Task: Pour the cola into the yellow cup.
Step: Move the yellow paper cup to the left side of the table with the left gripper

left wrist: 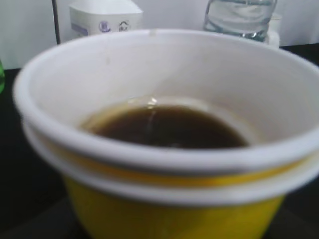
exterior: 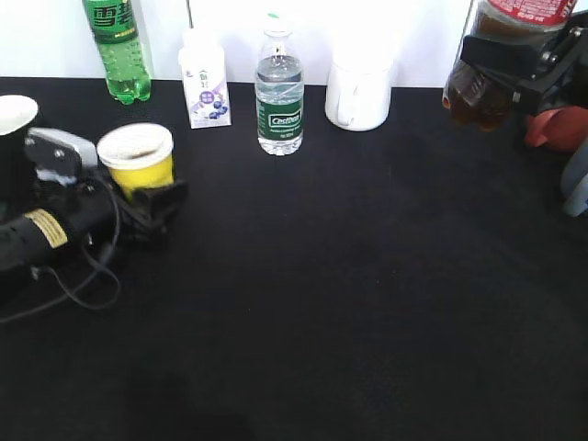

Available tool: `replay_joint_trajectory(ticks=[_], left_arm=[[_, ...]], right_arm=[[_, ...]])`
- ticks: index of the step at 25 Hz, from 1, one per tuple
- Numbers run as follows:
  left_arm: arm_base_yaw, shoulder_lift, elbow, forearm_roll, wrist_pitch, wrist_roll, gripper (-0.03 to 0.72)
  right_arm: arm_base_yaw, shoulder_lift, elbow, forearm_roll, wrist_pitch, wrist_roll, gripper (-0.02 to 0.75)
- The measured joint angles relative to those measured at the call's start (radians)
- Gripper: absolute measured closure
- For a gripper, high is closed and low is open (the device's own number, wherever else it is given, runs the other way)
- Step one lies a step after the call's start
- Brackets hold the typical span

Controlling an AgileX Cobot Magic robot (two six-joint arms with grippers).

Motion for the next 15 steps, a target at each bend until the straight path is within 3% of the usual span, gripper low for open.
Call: replay_joint_trajectory(ticks=[4, 8, 11, 15], left_arm=[[0.000, 0.000, -0.002, 0.005, 0.008, 0.000, 0.241], [0.000, -0.002, -0.003, 0.019, 0.033, 0.010, 0.091], [0.000, -0.007, 0.024, -0.002, 0.020, 0.018, 0.060], [0.000, -0.018, 0.151, -0.097, -0.098, 0.044, 0.057]], right_arm=[[0.000, 0.000, 0.000, 0.000, 0.000, 0.000, 0.321], [0.000, 0.000, 0.000, 0.000, 0.000, 0.000, 0.321], [0.000, 0.000, 0.000, 0.000, 0.000, 0.000, 0.321], [0.000, 0.000, 0.000, 0.000, 0.000, 0.002, 0.321]])
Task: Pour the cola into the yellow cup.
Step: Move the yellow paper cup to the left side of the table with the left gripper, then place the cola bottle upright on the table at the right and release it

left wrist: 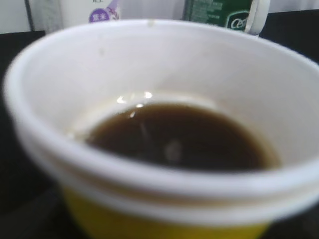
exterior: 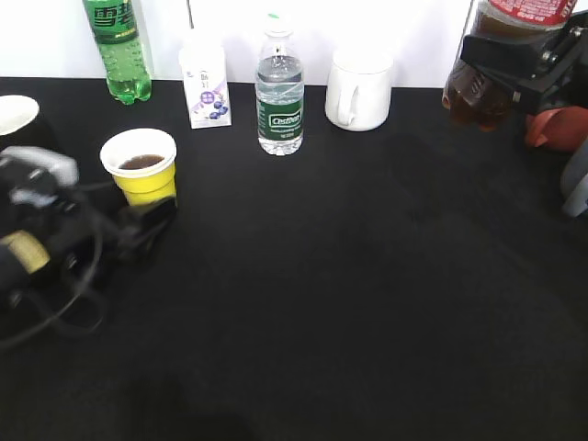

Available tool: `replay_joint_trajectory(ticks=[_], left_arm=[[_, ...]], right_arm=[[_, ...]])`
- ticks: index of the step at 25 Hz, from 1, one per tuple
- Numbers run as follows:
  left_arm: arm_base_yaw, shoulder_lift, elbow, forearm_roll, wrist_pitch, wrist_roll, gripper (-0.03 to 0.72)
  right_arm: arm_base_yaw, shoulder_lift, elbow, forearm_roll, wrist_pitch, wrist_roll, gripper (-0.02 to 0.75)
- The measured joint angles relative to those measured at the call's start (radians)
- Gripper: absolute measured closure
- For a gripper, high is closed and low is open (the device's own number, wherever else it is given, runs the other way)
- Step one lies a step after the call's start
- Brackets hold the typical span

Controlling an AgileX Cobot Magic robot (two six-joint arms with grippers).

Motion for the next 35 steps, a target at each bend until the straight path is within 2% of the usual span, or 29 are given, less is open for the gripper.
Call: replay_joint_trajectory(ticks=[5, 15, 18, 24, 26, 29, 32, 35], left_arm=[[0.000, -0.042, 0.160, -0.054, -0.023, 0.063, 0.059], [0.000, -0.255, 0.368, -0.093, 0.040, 0.000, 0.081], [0.000, -0.391, 0.374, -0.061, 0.073, -0.004, 0.090], [0.000, -0.614, 0.299, 0.075, 0.076, -0.074, 0.097], [0.000, -0.631, 0.269, 0.150, 0.077, -0.099, 0.097], [0.000, -0.636, 0.265, 0.170, 0.077, -0.105, 0.097], [0.000, -0.646, 0.265, 0.173, 0.077, -0.106, 0.097], [0.000, -0.646, 0.265, 0.178, 0.077, -0.106, 0.097]], right_arm=[[0.000, 0.000, 0.000, 0.000, -0.001, 0.001, 0.321], [0.000, 0.000, 0.000, 0.017, 0.008, 0.002, 0.321], [0.000, 0.050, 0.000, 0.074, 0.039, 0.002, 0.321], [0.000, 0.255, 0.000, 0.060, 0.049, -0.105, 0.321], [0.003, 0.304, 0.000, 0.060, -0.001, -0.163, 0.321], [0.037, 0.340, 0.000, 0.065, -0.016, -0.192, 0.321], [0.062, 0.380, -0.002, 0.130, -0.040, -0.215, 0.318], [0.065, 0.388, -0.004, 0.145, -0.051, -0.225, 0.252]])
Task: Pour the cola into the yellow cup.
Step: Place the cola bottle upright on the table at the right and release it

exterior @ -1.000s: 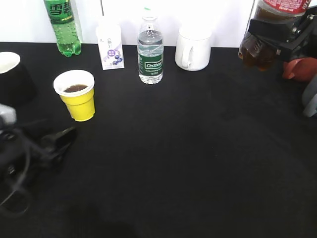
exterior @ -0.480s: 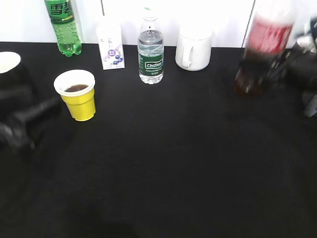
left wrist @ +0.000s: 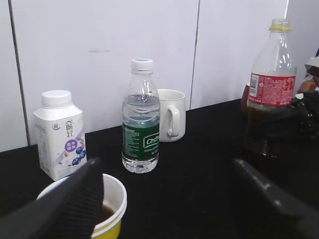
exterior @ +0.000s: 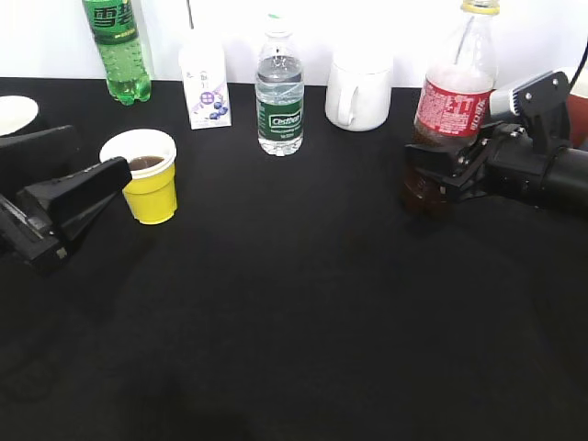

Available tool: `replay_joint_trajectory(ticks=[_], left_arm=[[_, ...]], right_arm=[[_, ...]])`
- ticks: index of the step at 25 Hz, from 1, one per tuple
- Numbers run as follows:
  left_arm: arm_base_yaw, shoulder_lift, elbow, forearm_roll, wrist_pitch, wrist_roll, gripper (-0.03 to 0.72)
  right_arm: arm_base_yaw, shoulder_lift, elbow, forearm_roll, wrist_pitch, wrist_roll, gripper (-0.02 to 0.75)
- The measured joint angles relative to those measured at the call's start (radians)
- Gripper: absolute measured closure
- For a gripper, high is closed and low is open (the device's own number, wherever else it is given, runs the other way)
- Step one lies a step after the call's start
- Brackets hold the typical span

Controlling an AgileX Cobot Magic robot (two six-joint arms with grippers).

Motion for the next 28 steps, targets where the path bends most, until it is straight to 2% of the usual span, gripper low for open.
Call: replay_joint_trajectory(ticks=[2, 4, 7, 10, 13, 16, 19, 21, 26, 27, 28], left_arm=[[0.000, 0.000, 0.000, 0.000, 0.000, 0.000, 0.097], [0.000, 0.000, 0.000, 0.001, 0.000, 0.000, 0.097], [0.000, 0.000, 0.000, 0.001, 0.000, 0.000, 0.097], [0.000, 0.000, 0.000, 0.003, 0.005, 0.000, 0.097], [0.000, 0.000, 0.000, 0.007, 0.020, -0.001, 0.097], [-0.003, 0.000, 0.000, 0.008, 0.064, -0.006, 0.098], [-0.052, 0.000, 0.000, 0.010, 0.144, -0.015, 0.098], [-0.091, 0.000, 0.000, 0.014, 0.194, -0.016, 0.112], [-0.208, -0.038, -0.046, 0.021, 0.327, -0.019, 0.130], [-0.232, -0.068, -0.075, 0.022, 0.388, -0.033, 0.130], [-0.252, -0.105, -0.105, 0.022, 0.477, -0.049, 0.130]], right_arm=[[0.001, 0.000, 0.000, 0.000, 0.001, -0.001, 0.162], [0.001, -0.006, 0.000, 0.000, 0.037, 0.009, 0.122], [0.001, -0.042, 0.000, -0.027, 0.105, 0.041, 0.119], [0.001, -0.069, 0.000, -0.117, 0.188, 0.122, 0.119], [0.001, -0.116, 0.000, -0.143, 0.266, 0.153, 0.119], [0.001, -0.160, 0.001, -0.222, 0.314, 0.229, 0.119], [0.001, -0.215, 0.001, -0.347, 0.368, 0.338, 0.119], [0.001, -0.259, 0.001, -0.469, 0.385, 0.446, 0.119], [0.001, -0.433, 0.001, -0.886, 0.505, 0.773, 0.123], [0.001, -0.471, 0.002, -0.955, 0.524, 0.838, 0.125], [0.001, -0.514, 0.003, -0.976, 0.541, 0.869, 0.125]])
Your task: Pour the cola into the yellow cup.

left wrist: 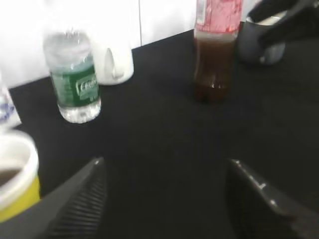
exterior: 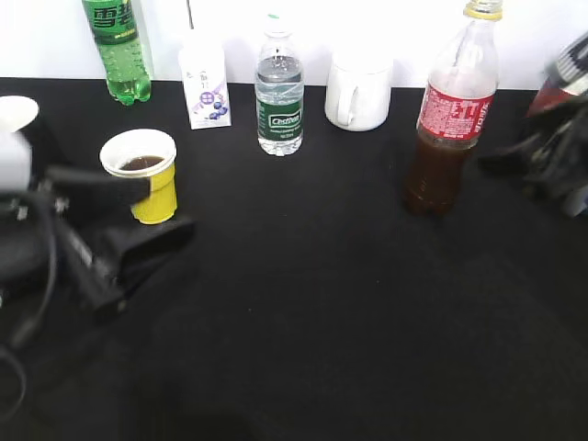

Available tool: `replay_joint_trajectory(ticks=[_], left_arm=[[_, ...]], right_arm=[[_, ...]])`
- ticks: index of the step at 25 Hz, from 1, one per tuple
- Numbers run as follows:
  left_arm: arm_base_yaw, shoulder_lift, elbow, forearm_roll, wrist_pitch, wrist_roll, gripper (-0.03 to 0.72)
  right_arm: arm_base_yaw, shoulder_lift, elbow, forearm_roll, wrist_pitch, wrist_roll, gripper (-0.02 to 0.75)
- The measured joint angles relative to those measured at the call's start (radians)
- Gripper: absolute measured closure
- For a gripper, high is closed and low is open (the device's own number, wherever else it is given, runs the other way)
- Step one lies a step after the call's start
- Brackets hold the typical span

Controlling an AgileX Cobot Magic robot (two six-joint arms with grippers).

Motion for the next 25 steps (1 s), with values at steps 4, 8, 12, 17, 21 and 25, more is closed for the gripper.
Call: replay_joint_trajectory(ticks=[4, 8, 12, 17, 21, 25], left_arm=[[-0.056, -0.160, -0.133, -0.006, 0.438, -0.057, 0.130], [-0.104, -0.294, -0.293, -0.240, 1.119, -0.060, 0.137], [-0.104, -0.460, -0.396, -0.357, 1.492, -0.006, 0.205], [-0.105, -0.695, -0.401, -0.387, 1.677, 0.019, 0.216], [-0.105, -0.763, -0.401, -0.422, 1.734, 0.072, 0.217], [-0.105, -0.874, -0.391, -0.439, 1.762, 0.173, 0.217]], right_arm=[[0.000, -0.119, 0.012, -0.015, -0.039, 0.039, 0.127], [0.000, -0.170, 0.013, -0.019, 0.022, -0.089, 0.141], [0.000, -0.231, 0.014, -0.018, 0.350, -0.129, 0.142], [0.001, -0.314, 0.024, 0.350, 0.783, -0.392, 0.143], [0.084, -0.459, 0.030, 1.458, 0.857, -1.093, 0.143], [0.169, -0.830, 0.030, 1.715, 1.178, -1.219, 0.143]])
